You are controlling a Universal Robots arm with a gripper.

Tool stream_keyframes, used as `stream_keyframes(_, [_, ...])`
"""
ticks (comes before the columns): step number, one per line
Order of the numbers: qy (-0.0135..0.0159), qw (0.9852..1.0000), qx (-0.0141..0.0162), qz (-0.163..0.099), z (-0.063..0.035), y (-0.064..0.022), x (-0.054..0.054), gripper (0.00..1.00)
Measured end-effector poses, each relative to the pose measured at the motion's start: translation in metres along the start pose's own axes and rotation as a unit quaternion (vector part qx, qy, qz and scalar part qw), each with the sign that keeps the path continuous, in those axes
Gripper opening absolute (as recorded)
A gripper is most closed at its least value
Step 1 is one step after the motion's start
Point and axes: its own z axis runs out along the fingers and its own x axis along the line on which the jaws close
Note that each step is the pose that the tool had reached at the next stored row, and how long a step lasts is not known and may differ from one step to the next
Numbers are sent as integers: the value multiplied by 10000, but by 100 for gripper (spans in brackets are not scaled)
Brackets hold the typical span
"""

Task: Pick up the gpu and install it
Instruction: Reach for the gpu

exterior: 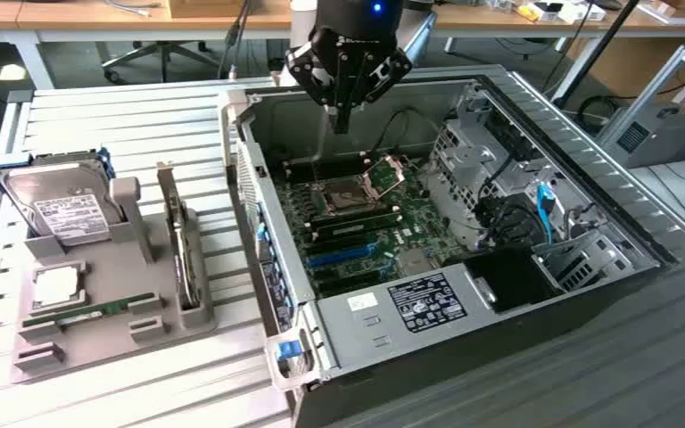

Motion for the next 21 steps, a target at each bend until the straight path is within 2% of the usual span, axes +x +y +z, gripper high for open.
stream_keyframes(14, [0,10000,0,0,0,0,9,11])
stream_keyframes(19, [0,10000,0,0,0,-7,90,11])
stream_keyframes(21, [0,10000,0,0,0,-12,154,11])
